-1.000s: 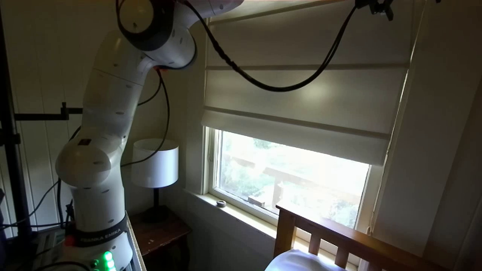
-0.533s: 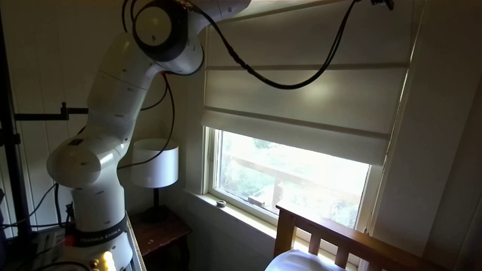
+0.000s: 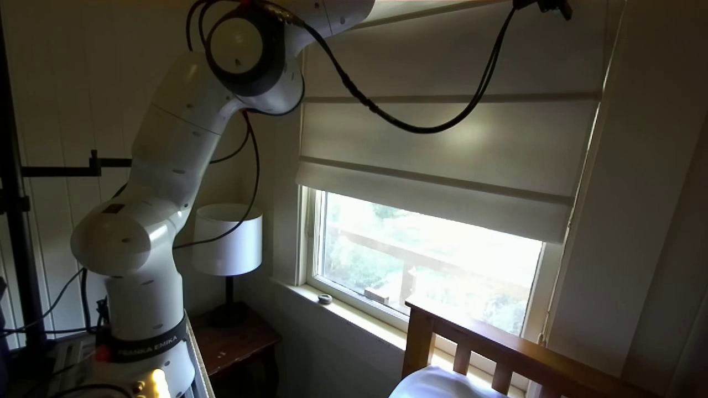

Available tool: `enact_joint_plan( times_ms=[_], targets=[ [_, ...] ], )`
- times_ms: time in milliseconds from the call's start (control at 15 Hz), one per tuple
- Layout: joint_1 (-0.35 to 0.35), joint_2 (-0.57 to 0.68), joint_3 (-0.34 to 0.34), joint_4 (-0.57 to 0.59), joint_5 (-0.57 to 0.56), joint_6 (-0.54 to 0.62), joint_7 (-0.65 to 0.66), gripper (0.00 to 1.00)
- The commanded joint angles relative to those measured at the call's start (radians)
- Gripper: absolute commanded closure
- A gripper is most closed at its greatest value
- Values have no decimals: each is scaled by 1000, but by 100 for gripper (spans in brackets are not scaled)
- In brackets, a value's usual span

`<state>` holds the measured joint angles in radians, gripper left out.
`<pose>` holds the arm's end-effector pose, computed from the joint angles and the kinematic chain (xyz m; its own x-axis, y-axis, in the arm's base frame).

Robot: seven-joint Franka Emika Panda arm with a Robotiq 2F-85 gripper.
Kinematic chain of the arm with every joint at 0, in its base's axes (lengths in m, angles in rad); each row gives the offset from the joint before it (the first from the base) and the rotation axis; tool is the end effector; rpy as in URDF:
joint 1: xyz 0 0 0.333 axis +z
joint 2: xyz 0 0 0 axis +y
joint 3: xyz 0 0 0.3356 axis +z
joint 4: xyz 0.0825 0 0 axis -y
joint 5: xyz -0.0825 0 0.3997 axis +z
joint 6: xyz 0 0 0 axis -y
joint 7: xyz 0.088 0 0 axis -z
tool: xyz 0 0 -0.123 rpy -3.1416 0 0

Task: Close the blinds.

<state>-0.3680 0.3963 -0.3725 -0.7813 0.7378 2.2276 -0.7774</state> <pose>0.5805 -0.3623 0.8730 0.3809 0.1438 0.9133 -0.0881 -0.9777 0.1907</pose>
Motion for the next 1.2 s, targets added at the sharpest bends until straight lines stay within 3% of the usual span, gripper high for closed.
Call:
enact_joint_plan(
  times_ms=[0,200,267,400,1000,1133],
  targets=[
    [11,51,-11,82,-31,-12,50,0],
    [17,77,-17,106,-42,-9,66,0],
    [17,83,-18,113,-45,-9,73,25],
    [15,95,-19,124,-47,-10,80,32],
    [12,107,-25,150,-45,-20,86,97],
    [10,96,-25,144,-46,-40,79,100]
  ],
)
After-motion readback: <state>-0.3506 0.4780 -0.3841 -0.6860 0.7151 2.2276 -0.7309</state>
